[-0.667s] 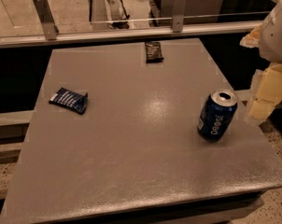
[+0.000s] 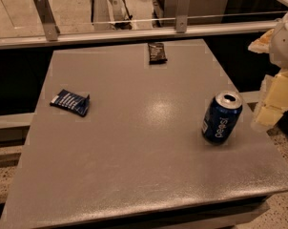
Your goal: Knock pepsi can over
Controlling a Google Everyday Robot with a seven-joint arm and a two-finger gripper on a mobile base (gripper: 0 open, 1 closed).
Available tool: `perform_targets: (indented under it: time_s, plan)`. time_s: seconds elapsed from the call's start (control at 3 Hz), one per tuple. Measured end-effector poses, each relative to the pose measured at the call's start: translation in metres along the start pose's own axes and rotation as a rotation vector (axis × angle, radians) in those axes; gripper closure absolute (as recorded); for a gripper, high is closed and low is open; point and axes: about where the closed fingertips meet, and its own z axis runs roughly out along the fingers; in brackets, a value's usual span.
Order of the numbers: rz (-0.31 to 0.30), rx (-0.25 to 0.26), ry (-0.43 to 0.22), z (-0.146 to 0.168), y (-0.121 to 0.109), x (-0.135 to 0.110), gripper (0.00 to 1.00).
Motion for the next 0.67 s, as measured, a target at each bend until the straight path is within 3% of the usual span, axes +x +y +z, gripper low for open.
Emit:
perform_targets:
  time_s: [0.67]
  plan:
    - [0.066,-0.050,-0.192,0.020,0.016,0.015,0.00]
